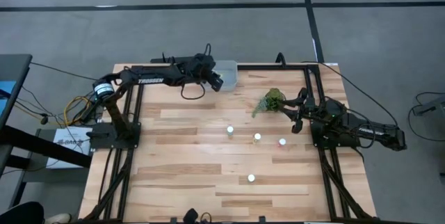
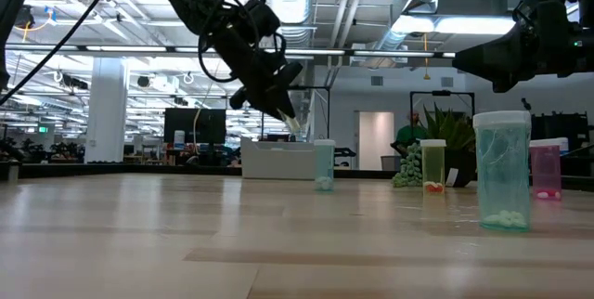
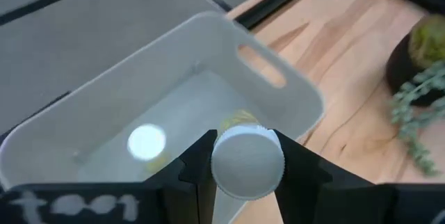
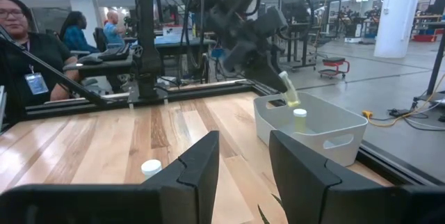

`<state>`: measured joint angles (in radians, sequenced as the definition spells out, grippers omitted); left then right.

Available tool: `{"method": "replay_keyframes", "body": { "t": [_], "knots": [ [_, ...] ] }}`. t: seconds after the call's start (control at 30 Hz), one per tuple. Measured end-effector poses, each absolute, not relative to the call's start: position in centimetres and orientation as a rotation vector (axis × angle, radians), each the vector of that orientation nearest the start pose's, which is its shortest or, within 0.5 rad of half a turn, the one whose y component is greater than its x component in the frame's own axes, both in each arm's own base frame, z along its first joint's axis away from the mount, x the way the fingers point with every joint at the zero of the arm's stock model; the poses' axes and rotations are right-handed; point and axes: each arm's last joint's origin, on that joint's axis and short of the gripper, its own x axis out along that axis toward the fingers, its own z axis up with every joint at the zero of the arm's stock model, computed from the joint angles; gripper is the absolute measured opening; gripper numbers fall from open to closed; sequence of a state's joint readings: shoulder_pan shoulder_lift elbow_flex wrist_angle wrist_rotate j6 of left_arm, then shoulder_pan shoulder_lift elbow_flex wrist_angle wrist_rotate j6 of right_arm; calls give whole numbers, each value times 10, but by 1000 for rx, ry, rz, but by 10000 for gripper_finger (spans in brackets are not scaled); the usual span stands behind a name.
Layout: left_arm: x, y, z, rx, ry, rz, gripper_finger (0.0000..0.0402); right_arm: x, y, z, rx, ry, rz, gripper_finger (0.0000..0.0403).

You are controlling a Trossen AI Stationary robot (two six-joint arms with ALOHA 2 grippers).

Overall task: Pick and place pill bottles into a basket
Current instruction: Put the left yellow medicine bottle in the gray bin

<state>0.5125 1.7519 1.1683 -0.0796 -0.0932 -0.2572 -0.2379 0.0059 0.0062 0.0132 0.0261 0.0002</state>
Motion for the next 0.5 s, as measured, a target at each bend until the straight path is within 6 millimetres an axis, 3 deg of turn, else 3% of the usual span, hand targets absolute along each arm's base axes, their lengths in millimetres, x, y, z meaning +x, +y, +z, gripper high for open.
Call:
{"method": "replay_keyframes", "body": {
  "t": [0.23,0.5],
  "knots": [
    [326,194,217,-368,619,669,99,95,-24,166,-1,-13,-264,121],
    [321,197,232,-341,791,704,99,95,-24,166,-1,-13,-264,121]
  ]
}}
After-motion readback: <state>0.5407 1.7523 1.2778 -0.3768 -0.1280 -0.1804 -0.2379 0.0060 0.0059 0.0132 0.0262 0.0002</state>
